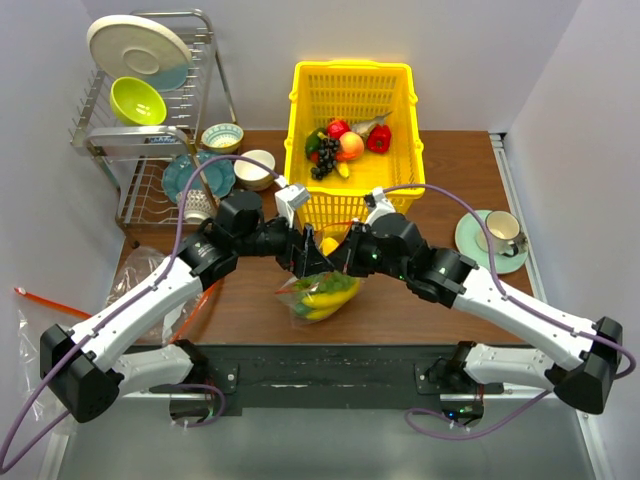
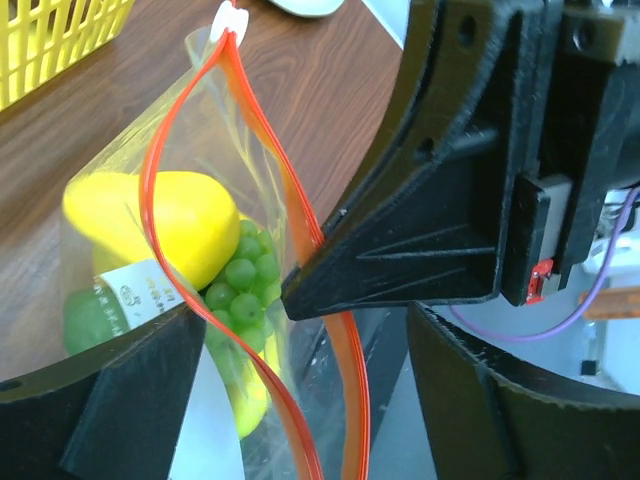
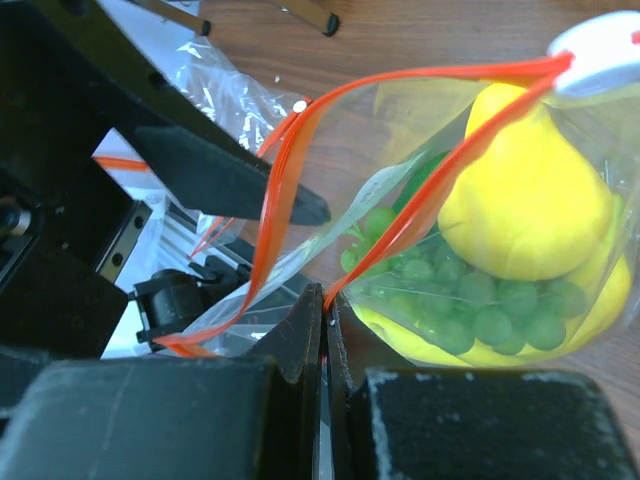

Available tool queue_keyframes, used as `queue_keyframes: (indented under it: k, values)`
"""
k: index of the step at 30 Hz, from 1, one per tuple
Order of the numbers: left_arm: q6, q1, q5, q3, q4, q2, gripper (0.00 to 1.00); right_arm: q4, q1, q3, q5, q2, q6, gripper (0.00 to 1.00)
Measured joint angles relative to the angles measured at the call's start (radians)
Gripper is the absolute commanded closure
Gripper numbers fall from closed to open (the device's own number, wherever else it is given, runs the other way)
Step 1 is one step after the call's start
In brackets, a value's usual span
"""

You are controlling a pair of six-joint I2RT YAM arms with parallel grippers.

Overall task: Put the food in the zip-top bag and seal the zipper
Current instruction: Adjust the zipper food storage bag at the center of the board.

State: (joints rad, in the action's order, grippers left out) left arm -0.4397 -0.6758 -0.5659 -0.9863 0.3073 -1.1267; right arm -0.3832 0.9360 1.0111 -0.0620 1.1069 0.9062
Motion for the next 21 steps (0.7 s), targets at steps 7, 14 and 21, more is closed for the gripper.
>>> queue_keyframes:
  k: [7,14,21]
  values:
    - [0.088,0.000,0.002,0.000,0.044,0.013,0.15,-0.019,-0.001,0.037,0.001,0.050,0.042,1.00]
    - [0.146,0.000,0.006,0.001,0.064,0.040,0.14,-0.022,-0.001,0.075,0.000,0.083,0.082,1.00]
    - [0.182,-0.001,0.027,0.001,0.087,0.040,0.21,-0.024,-0.001,0.118,0.000,0.125,0.104,1.00]
